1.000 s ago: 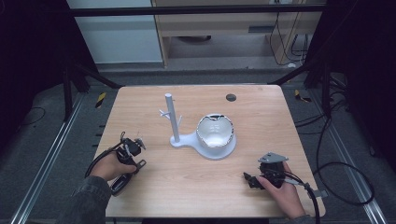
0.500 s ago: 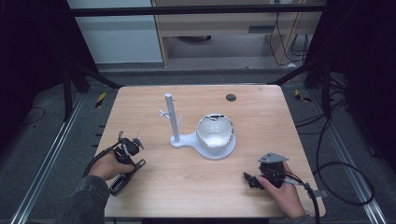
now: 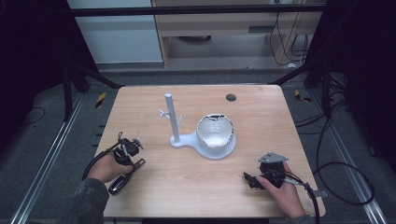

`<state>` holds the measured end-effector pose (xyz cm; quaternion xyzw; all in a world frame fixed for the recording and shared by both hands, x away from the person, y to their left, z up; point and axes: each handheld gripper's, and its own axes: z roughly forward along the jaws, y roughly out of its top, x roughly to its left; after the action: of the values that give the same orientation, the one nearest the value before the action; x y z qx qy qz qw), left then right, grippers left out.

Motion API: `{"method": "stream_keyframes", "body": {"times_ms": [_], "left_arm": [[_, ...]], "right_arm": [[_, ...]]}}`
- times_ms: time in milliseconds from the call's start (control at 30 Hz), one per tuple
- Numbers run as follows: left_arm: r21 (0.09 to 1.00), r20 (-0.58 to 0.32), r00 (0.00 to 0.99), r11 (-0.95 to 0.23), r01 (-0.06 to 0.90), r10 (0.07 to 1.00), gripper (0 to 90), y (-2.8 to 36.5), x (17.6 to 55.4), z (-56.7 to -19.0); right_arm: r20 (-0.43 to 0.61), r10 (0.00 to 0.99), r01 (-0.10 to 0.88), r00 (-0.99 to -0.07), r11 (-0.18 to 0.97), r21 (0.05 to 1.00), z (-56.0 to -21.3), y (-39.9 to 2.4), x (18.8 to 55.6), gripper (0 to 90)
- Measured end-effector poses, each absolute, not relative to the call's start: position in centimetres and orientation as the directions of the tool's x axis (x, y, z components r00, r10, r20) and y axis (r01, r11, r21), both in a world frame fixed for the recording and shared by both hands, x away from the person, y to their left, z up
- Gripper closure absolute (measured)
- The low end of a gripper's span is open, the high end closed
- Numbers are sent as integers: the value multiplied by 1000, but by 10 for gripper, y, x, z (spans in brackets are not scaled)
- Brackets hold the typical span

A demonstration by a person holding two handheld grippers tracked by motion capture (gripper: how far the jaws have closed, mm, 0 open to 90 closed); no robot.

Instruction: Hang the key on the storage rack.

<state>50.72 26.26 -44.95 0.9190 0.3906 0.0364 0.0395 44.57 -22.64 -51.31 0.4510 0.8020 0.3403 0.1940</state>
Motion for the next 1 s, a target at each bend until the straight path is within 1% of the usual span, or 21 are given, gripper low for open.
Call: {"method": "stream_keyframes", "body": {"times_ms": [33,67,133,300,333,367,400,667,833,1000], "left_arm": [[121,37,691,-689,714,722,798,264,504,-446],[121,37,691,-689,714,722,798,264,504,-446],[209,49,682,-675,707,730,799,269,495,-434],[385,62,650,-619,685,758,801,284,473,-408],[416,60,644,-606,678,763,801,287,468,-404],[416,60,644,-606,678,763,801,287,468,-404],[465,61,630,-580,669,775,802,293,459,-398],[589,123,602,-546,595,789,804,298,435,-386],[694,87,598,-480,537,797,803,297,429,-385],[728,85,594,-457,511,800,804,294,427,-390]], "right_arm": [[-4,855,592,-518,361,721,-513,-226,446,5],[-3,856,592,-518,361,721,-513,-226,446,5],[-4,856,592,-518,361,720,-513,-226,446,5],[-13,854,585,-521,368,723,-514,-227,446,5],[-14,853,584,-521,369,723,-514,-227,446,5],[-14,853,584,-521,369,723,-514,-227,446,5],[-5,856,591,-517,361,722,-513,-226,446,5],[-7,850,587,-527,370,720,-513,-227,448,4],[-6,859,593,-512,358,721,-513,-225,450,4],[-6,872,601,-489,342,722,-513,-223,454,4]]}}
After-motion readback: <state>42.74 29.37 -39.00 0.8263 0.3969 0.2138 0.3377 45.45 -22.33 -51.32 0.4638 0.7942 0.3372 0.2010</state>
